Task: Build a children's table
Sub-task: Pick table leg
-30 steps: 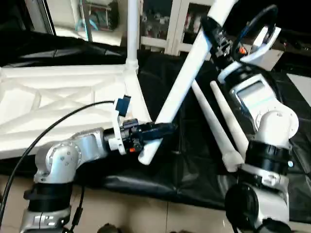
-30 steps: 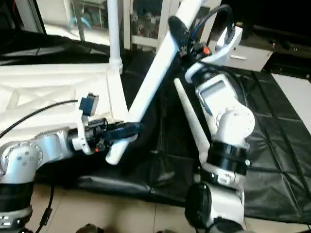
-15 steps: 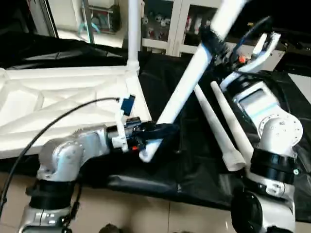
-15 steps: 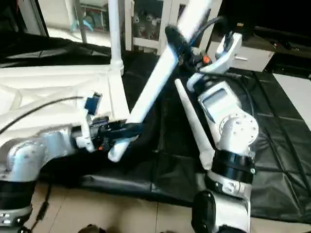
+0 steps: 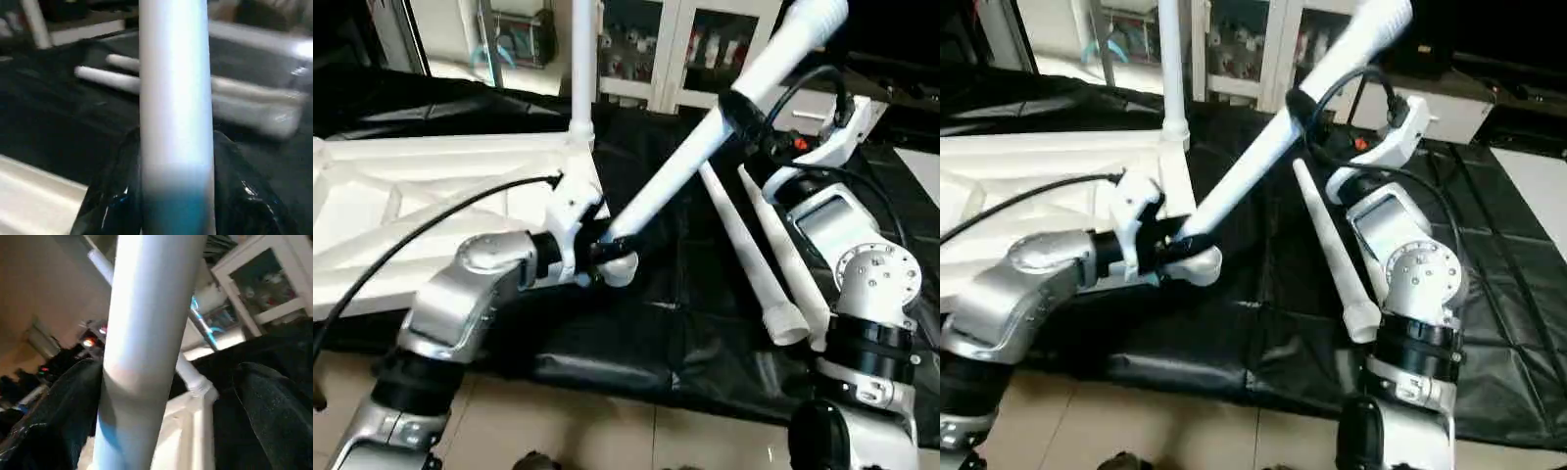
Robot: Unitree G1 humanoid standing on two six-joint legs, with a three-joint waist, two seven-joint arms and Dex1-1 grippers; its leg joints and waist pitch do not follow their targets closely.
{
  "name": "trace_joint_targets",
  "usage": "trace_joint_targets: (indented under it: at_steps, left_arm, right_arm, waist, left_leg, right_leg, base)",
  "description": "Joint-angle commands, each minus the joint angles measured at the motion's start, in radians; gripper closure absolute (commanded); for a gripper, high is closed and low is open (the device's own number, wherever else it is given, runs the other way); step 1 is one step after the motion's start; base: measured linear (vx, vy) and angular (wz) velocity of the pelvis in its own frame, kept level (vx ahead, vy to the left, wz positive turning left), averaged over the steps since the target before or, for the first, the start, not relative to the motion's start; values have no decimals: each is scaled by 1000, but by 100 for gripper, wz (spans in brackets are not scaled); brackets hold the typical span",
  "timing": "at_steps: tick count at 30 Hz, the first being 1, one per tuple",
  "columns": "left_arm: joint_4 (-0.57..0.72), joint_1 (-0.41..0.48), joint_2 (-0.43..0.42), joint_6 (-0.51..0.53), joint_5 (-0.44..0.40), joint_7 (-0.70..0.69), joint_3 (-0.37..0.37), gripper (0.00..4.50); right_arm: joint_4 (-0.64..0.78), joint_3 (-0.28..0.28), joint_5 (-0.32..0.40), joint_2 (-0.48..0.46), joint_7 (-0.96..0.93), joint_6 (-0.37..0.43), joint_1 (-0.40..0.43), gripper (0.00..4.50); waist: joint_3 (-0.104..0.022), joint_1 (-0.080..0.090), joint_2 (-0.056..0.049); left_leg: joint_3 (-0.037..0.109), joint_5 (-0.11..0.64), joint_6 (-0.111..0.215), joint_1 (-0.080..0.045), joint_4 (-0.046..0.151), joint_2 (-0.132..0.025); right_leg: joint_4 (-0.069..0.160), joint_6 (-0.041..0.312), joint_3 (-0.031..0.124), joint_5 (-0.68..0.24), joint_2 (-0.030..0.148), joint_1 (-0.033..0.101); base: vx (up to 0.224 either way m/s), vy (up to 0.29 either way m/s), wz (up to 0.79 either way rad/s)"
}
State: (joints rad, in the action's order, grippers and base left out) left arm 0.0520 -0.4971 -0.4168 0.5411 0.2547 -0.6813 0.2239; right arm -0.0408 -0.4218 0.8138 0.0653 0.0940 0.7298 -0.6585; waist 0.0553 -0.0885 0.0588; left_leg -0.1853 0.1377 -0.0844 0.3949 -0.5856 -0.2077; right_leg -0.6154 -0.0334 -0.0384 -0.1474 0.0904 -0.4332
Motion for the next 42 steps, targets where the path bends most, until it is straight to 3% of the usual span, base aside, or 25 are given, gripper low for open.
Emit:
trace_joint_targets:
  at_steps: [1, 8, 9, 10, 11, 14, 18, 19, 20, 22, 25, 28, 30, 31, 33, 35, 39, 40, 42]
  left_arm:
    - [-2, -33, -8, -80, -72, 47, 20, 301]
    - [-65, -38, -24, -146, -175, 137, 6, 302]
    - [-70, -39, -25, -153, -188, 155, 1, 302]
    - [-73, -40, -26, -158, -196, 167, -1, 302]
    - [-82, -43, -33, -167, -212, 179, -4, 302]
    - [-95, -46, -42, -200, -241, 195, -5, 302]
    - [-109, -50, -81, -258, -312, 195, 30, 302]
    - [-112, -50, -89, -267, -324, 194, 36, 302]
    - [-123, -52, -114, -292, -361, 191, 53, 302]
    - [-157, -65, -175, -354, -452, 196, 95, 302]
    - [-170, -69, -190, -367, -469, 195, 98, 302]
    - [-185, -85, -227, -400, -533, 189, 114, 302]
    - [-192, -88, -229, -408, -540, 188, 114, 302]
    - [-213, -98, -235, -432, -554, 195, 116, 302]
    - [-221, -102, -236, -441, -559, 198, 117, 302]
    - [-241, -114, -238, -460, -577, 203, 121, 302]
    - [-255, -124, -240, -477, -597, 205, 125, 302]
    - [-268, -131, -244, -500, -628, 221, 129, 302]
    - [-279, -137, -246, -513, -645, 227, 133, 302]
  right_arm:
    - [-22, 4, -46, 27, -32, -21, 24, 0]
    - [61, 63, -33, 102, 64, 46, 91, 0]
    - [75, 76, -35, 115, 80, 59, 108, 0]
    - [84, 84, -37, 122, 88, 66, 119, 0]
    - [105, 104, -35, 141, 105, 105, 150, 0]
    - [127, 130, -49, 159, 111, 119, 189, 0]
    - [153, 172, -121, 194, 126, 41, 211, 0]
    - [157, 183, -146, 205, 131, 16, 213, 0]
    - [169, 243, -268, 259, 156, -100, 213, 0]
    - [185, 338, -448, 348, 190, -264, 188, 0]
    - [189, 380, -506, 392, 205, -303, 170, 0]
    - [193, 510, -687, 521, 263, -428, 129, 0]
    - [192, 531, -717, 539, 274, -447, 123, 0]
    - [173, 573, -785, 565, 301, -503, 112, 0]
    - [165, 589, -809, 573, 309, -524, 108, 0]
    - [132, 642, -881, 585, 323, -572, 94, 0]
    - [85, 695, -943, 594, 319, -604, 75, 0]
    - [21, 732, -1013, 594, 302, -640, 47, 0]
    - [-26, 751, -1061, 589, 282, -653, 21, 0]
  waist:
    - [-80, 2, -19]
    - [-81, -1, -14]
    - [-81, 1, -2]
    - [-81, -2, -8]
    - [-80, 0, -5]
    - [-78, -1, -8]
    - [-77, -2, -8]
    - [-77, -2, -8]
    - [-76, -3, -11]
    - [-76, -7, -8]
    - [-75, -1, -9]
    - [-75, -1, -8]
    - [-74, 0, -6]
    - [-73, -1, -5]
    - [-74, 1, -6]
    - [-74, 2, -5]
    - [-73, 5, -5]
    - [-74, 5, -3]
    - [-74, 6, -2]
  left_leg:
    - [2, 311, -93, -28, 67, 0]
    - [2, 299, -77, -27, 64, -1]
    - [0, 289, -70, -24, 63, -2]
    - [2, 284, -68, -24, 63, -3]
    - [1, 284, -66, -24, 63, -2]
    - [2, 302, -63, -24, 63, -3]
    - [3, 322, -68, -25, 63, -3]
    - [4, 327, -68, -25, 63, -4]
    - [5, 331, -71, -24, 64, -4]
    - [7, 320, -76, -23, 62, -5]
    - [6, 326, -65, -24, 59, -3]
    - [8, 340, -60, -25, 59, -6]
    - [7, 340, -51, -23, 57, -5]
    - [8, 341, -47, -22, 57, -5]
    - [7, 344, -45, -22, 57, -4]
    - [8, 350, -42, -23, 56, -5]
    - [9, 367, -41, -24, 56, -5]
    - [9, 363, -41, -23, 56, -6]
    - [9, 367, -42, -24, 54, -5]
  right_leg:
    - [73, 62, 19, -295, 18, 43]
    - [70, 77, 19, -266, 18, 46]
    - [70, 81, 18, -261, 18, 48]
    - [68, 85, 19, -259, 19, 49]
    - [69, 88, 19, -263, 20, 47]
    - [75, 90, 18, -308, 22, 43]
    - [79, 73, 18, -350, 24, 40]
    - [80, 72, 18, -358, 24, 39]
    - [80, 69, 18, -363, 25, 38]
    - [79, 51, 18, -359, 25, 38]
    - [75, 70, 20, -360, 24, 36]
    - [72, 94, 19, -326, 22, 38]
    - [71, 101, 20, -324, 24, 40]
    - [71, 105, 20, -327, 23, 39]
    - [70, 109, 21, -322, 24, 39]
    - [69, 116, 21, -316, 23, 40]
    - [71, 125, 20, -330, 23, 39]
    - [69, 129, 20, -321, 23, 39]
    - [68, 132, 20, -324, 24, 39]
  base:
    - [0, 0, 0]
    - [0, 0, 0]
    - [0, 0, 0]
    - [0, 0, 0]
    - [0, 0, 0]
    - [0, 0, 0]
    - [0, 0, 0]
    - [0, 0, 0]
    - [0, 0, 0]
    - [0, 0, 0]
    - [0, 0, 0]
    - [0, 0, 0]
    - [0, 0, 0]
    - [0, 0, 0]
    - [0, 0, 0]
    - [0, 0, 0]
    - [0, 0, 0]
    - [0, 0, 0]
    - [0, 0, 0]
